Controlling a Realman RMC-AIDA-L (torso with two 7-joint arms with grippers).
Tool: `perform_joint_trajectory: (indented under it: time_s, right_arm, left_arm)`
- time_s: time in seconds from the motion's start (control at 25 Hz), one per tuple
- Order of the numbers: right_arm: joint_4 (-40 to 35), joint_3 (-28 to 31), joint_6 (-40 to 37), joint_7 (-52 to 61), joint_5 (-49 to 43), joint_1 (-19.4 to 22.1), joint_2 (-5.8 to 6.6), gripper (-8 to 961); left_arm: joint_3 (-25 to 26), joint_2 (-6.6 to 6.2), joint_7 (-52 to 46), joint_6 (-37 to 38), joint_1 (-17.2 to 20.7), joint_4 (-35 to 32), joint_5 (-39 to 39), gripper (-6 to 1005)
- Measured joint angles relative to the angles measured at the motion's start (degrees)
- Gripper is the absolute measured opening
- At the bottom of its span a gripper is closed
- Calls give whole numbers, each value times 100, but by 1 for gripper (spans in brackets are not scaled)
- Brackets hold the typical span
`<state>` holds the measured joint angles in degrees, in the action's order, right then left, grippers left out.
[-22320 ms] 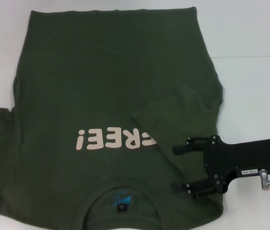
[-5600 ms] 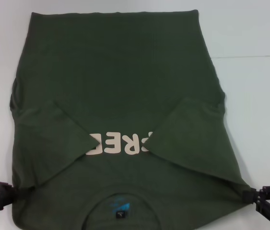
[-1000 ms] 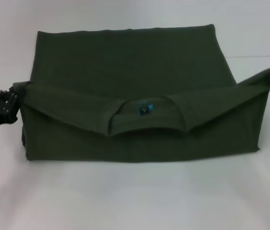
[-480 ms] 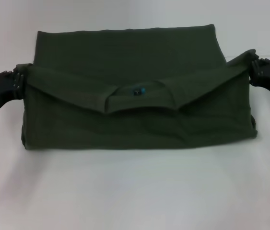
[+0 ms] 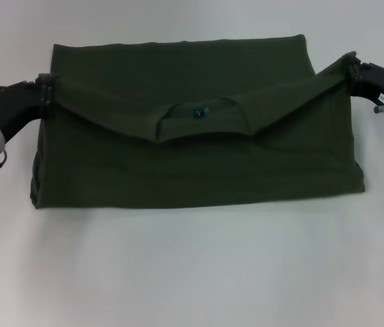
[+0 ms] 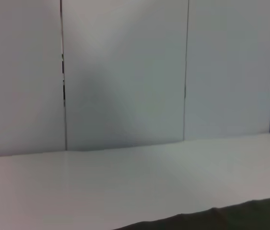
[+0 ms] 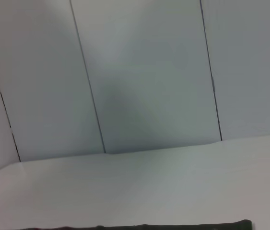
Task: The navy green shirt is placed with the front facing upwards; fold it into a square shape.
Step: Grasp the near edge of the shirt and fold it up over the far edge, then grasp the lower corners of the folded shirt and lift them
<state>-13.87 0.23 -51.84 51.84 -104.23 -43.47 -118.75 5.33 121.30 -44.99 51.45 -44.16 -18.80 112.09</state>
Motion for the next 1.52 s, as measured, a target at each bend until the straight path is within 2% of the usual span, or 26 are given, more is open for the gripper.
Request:
perform_joint_trajectory:
  time_s: [0.2,0.6,0.8,0.92,1.2,1.32,1.44,1.52]
  right_arm:
    - [-1,-282,466,68,-4,-180,7,39]
    - [-4,-569,1031,275,-9,-322,-14,43]
    - [-45,-931,1376,697,-4,-387,-9,45]
    - [-123,-1045,1468,718,-1,-405,-40,257]
    - [-158,-1099,1489,939,0,-407,-19,604]
    - [-171,-1124,1471,1105,0,-405,-3,750]
    - [-224,-1190,1434,1253,-28,-393,-8,794]
    - [-323,-1481,1431,1606,-59,-367,-5,823]
  left_arm:
    - [-15,-15,55,-585,-237,169,-3,142]
    - [-60,-1,213,-812,-363,321,-3,148]
    - [-65,91,223,-1212,-483,331,-106,151]
    - [-76,117,271,-1253,-504,328,-215,223]
    - [-63,117,289,-1304,-495,332,-469,392]
    - [-47,124,290,-1307,-457,305,-751,630]
    - [-41,123,277,-1314,-401,295,-1089,705]
    - [-46,100,223,-1325,-366,295,-1260,754]
